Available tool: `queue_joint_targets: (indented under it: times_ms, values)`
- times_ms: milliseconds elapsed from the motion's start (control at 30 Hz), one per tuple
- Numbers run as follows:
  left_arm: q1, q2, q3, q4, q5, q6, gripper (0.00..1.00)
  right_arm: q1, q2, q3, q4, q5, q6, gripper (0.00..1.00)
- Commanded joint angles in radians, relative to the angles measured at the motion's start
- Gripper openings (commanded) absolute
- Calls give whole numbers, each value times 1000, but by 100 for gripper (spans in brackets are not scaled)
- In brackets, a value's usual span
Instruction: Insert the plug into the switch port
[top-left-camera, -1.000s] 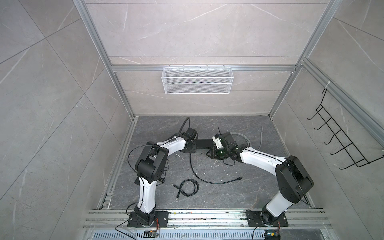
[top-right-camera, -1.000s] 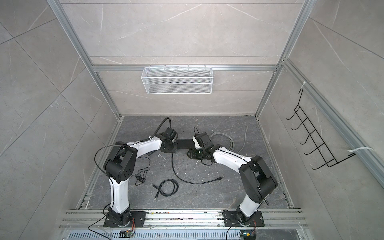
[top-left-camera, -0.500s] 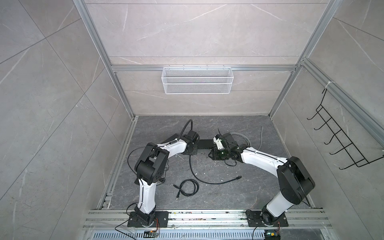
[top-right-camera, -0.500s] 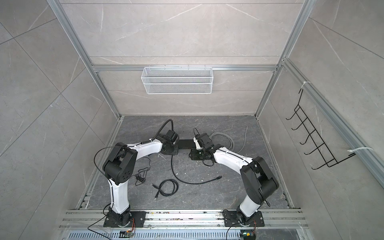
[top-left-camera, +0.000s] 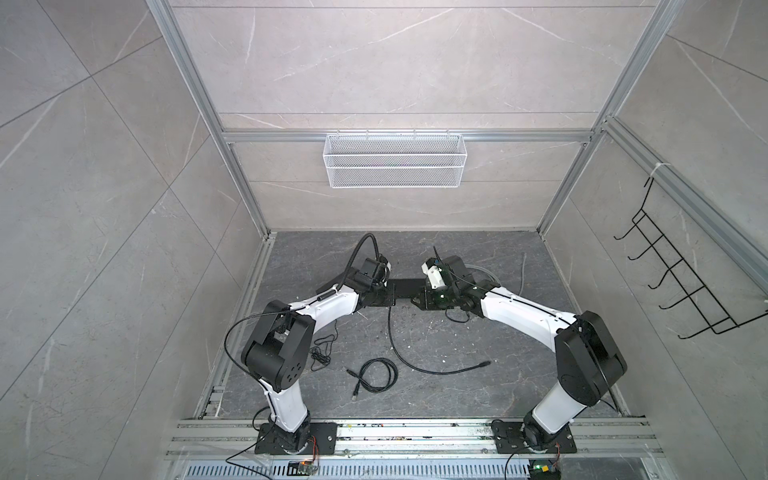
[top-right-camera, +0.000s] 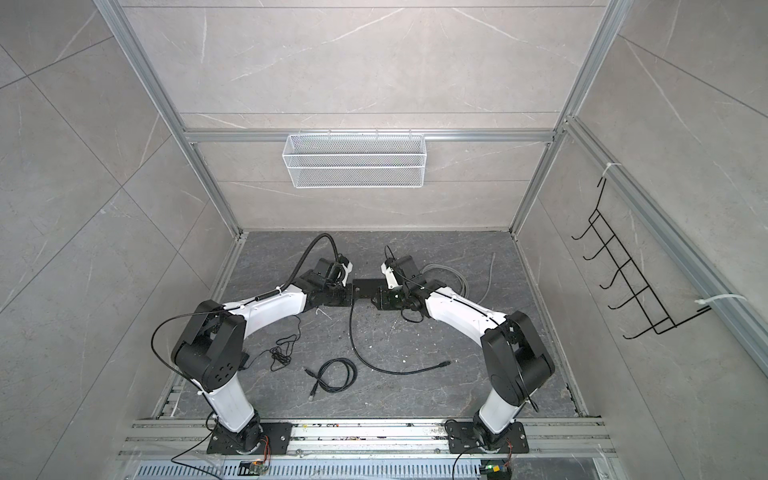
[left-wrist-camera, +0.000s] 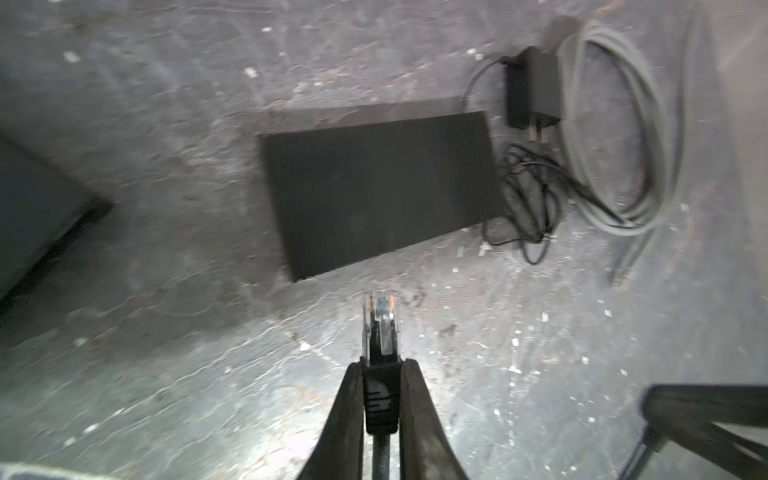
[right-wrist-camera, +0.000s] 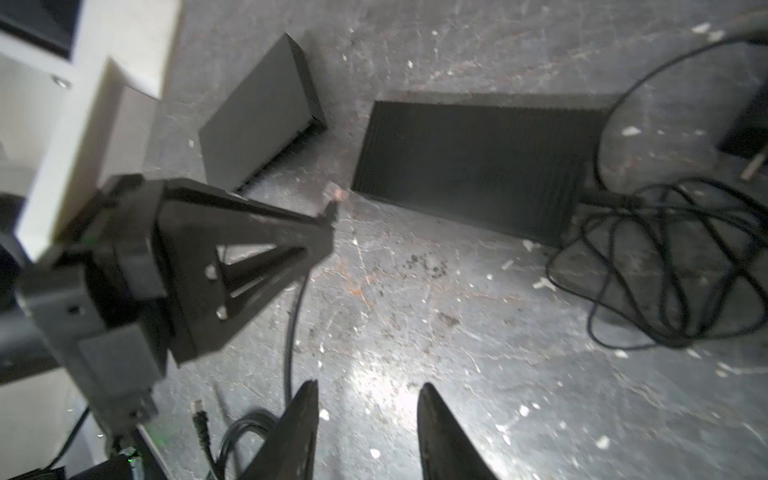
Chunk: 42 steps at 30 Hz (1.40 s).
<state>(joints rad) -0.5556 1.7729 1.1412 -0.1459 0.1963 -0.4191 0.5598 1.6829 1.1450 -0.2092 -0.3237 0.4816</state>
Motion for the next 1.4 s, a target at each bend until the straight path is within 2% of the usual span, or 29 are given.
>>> queue_joint_targets:
  times_ms: [0, 167, 567, 900, 1200, 1367]
  values:
    - [3, -28, -8, 120, 114, 23, 13, -48, 44, 1, 165, -110, 91, 43]
    - [4, -14, -1, 193, 169, 37, 12, -122, 129, -23, 389, -249, 210, 43]
    - [15, 53, 20, 301, 246, 24, 13, -133, 220, -9, 561, -337, 279, 43]
    - [53, 74, 2, 414, 348, -36, 13, -161, 275, -2, 604, -378, 333, 27]
    - [55, 86, 20, 373, 344, -8, 13, -162, 308, 8, 659, -403, 364, 11]
    - [59, 69, 7, 335, 266, -6, 36, -167, 310, 40, 605, -389, 338, 7]
